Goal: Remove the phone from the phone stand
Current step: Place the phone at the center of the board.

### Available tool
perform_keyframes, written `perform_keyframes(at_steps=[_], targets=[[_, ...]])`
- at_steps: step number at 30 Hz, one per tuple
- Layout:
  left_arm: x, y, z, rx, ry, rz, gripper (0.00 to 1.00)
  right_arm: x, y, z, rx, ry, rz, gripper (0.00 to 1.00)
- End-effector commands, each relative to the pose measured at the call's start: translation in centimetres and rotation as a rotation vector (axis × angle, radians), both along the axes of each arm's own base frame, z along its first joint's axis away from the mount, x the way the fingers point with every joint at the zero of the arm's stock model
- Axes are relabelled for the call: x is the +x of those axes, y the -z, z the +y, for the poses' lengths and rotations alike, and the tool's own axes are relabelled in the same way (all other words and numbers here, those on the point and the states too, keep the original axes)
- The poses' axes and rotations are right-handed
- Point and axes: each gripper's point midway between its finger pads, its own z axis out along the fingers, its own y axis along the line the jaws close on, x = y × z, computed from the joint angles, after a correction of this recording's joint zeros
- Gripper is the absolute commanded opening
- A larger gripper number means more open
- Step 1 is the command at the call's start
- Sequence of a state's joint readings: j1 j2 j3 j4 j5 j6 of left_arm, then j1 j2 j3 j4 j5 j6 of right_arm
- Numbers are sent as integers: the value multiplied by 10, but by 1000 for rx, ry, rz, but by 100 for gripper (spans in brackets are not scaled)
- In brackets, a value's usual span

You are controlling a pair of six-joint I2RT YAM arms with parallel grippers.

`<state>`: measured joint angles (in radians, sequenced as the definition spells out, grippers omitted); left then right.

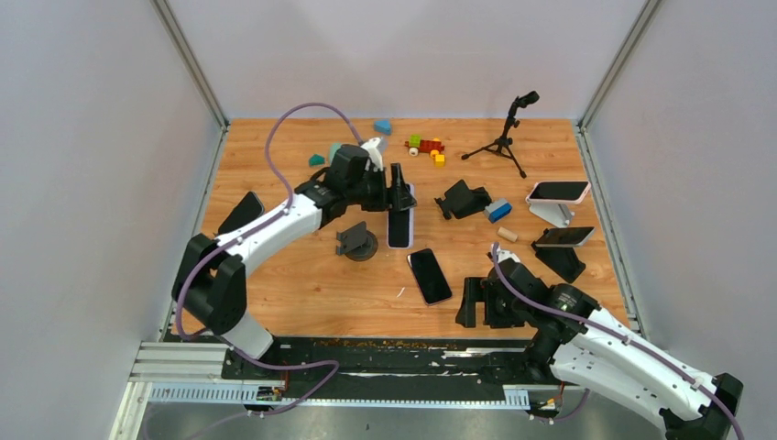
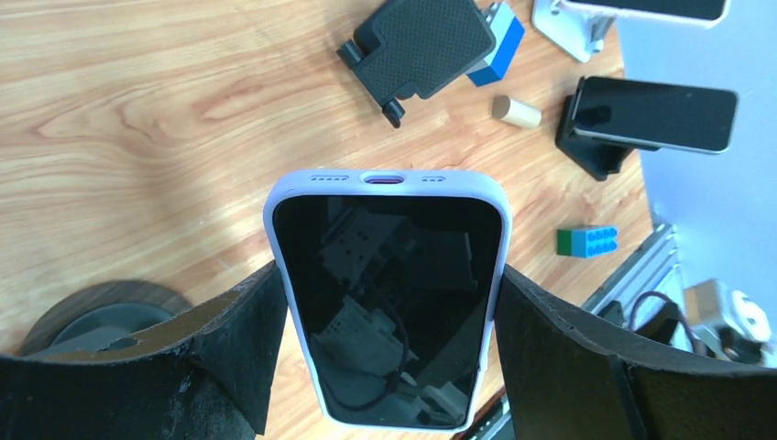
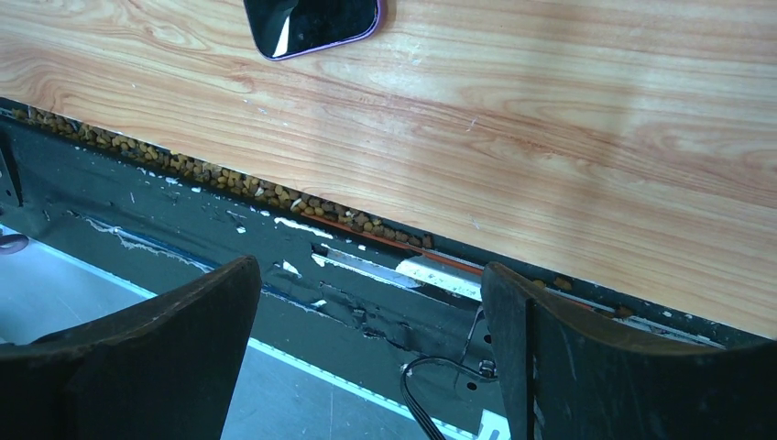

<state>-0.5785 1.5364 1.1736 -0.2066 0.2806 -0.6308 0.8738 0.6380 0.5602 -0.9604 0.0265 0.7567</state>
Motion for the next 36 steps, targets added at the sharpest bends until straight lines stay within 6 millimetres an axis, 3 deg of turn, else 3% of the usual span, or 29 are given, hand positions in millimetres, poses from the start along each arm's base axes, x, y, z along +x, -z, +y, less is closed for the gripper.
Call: perform_keyframes(at_steps=[1, 6, 11, 21, 28, 31, 36], targets=[[26, 2, -14, 69, -37, -59, 51, 7, -20, 1, 32, 27, -47, 91], [38, 37, -14, 241, -62, -39, 50, 5, -18, -1, 28, 32, -44, 91], [50, 71, -2, 396, -114, -13, 51, 4, -16, -1, 28, 38, -35, 91], [58, 114, -21, 475, -90, 23, 53, 4, -15, -2, 22, 38, -32, 91], [58, 133, 8, 629, -139, 23, 54, 4, -17, -1, 26, 36, -38, 91], [52, 144, 18, 676, -142, 39, 58, 6, -20, -1, 26, 36, -48, 91], [40, 165, 21, 672, -133, 82, 79, 8, -23, 0, 27, 34, -57, 92]])
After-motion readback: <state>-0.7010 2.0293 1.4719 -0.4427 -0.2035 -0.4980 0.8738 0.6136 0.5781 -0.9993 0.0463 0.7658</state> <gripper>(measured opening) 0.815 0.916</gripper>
